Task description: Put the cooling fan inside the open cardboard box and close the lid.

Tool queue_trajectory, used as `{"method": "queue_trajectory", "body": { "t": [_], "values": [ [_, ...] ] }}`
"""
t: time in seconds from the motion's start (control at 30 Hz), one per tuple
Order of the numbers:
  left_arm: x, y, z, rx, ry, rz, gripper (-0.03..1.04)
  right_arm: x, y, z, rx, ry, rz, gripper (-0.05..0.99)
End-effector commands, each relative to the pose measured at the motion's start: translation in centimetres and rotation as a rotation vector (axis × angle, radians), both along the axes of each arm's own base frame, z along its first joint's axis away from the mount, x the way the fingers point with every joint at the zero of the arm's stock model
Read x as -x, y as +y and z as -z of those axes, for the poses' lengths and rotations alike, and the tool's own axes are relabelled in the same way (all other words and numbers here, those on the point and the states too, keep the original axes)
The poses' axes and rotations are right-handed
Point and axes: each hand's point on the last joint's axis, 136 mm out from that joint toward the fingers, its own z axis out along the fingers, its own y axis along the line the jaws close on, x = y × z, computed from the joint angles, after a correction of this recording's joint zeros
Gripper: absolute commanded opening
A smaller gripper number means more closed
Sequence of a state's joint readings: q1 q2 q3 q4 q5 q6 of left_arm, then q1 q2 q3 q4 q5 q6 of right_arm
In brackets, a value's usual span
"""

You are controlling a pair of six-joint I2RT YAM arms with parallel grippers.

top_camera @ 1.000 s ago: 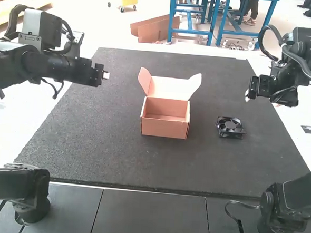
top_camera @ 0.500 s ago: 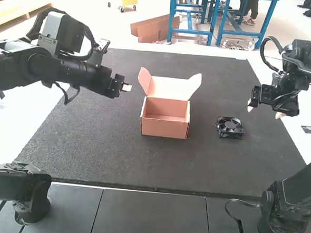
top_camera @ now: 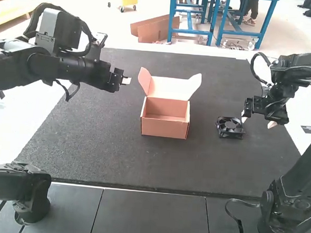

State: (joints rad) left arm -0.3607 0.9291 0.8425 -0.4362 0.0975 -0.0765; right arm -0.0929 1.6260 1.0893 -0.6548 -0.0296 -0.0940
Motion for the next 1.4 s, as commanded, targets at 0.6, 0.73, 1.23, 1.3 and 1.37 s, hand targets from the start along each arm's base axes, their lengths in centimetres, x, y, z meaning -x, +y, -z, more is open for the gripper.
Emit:
{"method": "queue_trajectory", "body": {
  "t": [0.6,0.73,1.23,1.3,1.37],
  "values": [
    [1.9,-1.0,1.4,-0.019,0.078,0.072,0.97,-6.2,-1.0,3.2,0.037,0.028,-0.032,0.9],
    [2.2,-1.4,1.3,-0.019,0.079,0.087,0.97,-6.7,-1.2,3.7,0.044,0.041,-0.03,0.9],
    [2.0,-1.3,1.3,-0.016,0.069,0.083,0.97,-4.9,-1.4,5.1,0.054,0.138,-0.023,0.9],
    [1.9,-1.3,1.3,-0.016,0.069,0.082,0.97,-4.6,-1.4,5.4,0.053,0.148,-0.02,0.9],
    [1.9,-1.3,1.2,-0.016,0.068,0.082,0.97,-4.4,-1.4,5.9,0.053,0.161,-0.019,0.9]
  ]
}}
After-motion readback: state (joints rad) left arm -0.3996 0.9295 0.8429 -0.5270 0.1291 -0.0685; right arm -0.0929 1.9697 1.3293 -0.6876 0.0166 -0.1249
